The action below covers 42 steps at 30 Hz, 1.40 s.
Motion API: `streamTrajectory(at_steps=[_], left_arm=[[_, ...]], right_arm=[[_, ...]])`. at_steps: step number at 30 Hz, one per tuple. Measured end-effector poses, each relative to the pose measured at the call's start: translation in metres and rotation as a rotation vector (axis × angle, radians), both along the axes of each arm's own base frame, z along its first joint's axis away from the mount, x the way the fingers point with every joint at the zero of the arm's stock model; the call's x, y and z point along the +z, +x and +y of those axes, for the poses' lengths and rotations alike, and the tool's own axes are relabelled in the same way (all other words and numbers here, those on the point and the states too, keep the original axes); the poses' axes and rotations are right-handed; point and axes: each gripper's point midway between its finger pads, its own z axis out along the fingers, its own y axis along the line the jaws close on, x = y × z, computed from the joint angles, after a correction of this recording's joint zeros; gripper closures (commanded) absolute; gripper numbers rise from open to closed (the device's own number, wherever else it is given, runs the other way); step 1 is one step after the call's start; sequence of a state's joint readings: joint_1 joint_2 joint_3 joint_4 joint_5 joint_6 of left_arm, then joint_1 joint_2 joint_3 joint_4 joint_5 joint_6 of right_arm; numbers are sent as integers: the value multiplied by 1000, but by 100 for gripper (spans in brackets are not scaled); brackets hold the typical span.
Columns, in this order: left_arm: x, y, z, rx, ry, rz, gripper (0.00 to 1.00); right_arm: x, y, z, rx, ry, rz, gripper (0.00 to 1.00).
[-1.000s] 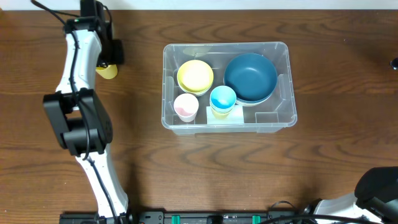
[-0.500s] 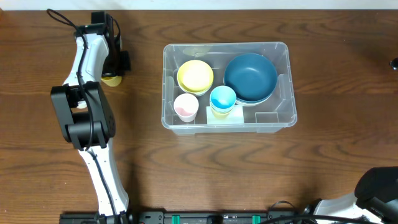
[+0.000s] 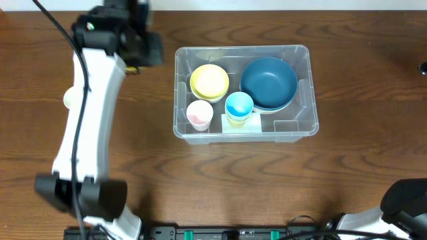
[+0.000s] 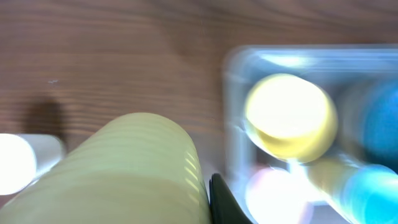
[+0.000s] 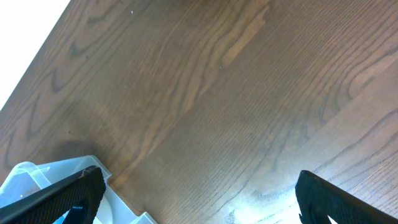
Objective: Pack container
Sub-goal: 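Carry the yellow cup into the container and drop it into the pink cup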
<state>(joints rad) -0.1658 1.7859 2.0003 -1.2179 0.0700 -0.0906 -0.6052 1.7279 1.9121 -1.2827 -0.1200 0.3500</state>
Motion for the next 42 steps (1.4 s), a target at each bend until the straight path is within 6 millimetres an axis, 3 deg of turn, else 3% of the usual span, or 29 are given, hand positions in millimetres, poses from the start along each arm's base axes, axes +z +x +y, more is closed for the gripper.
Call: streamTrajectory(at_steps=[2,5,14,28,42], left_arm=[[13,-27,-28,-78,-6,13,94],[11,-57,-57,-168,5,71,94],[-37,-94,-116,-348,72,240,94],[-107,-103,-119,-335,108,369,94],[-118,-91,-135,-346,52,343,94]], right_arm=[[0,0,0,0,0,0,1],[0,0,0,-1,0,0,1],[0,0,0,0,0,0,1],[0,0,0,0,0,0,1],[0,0,0,-1,0,0,1]])
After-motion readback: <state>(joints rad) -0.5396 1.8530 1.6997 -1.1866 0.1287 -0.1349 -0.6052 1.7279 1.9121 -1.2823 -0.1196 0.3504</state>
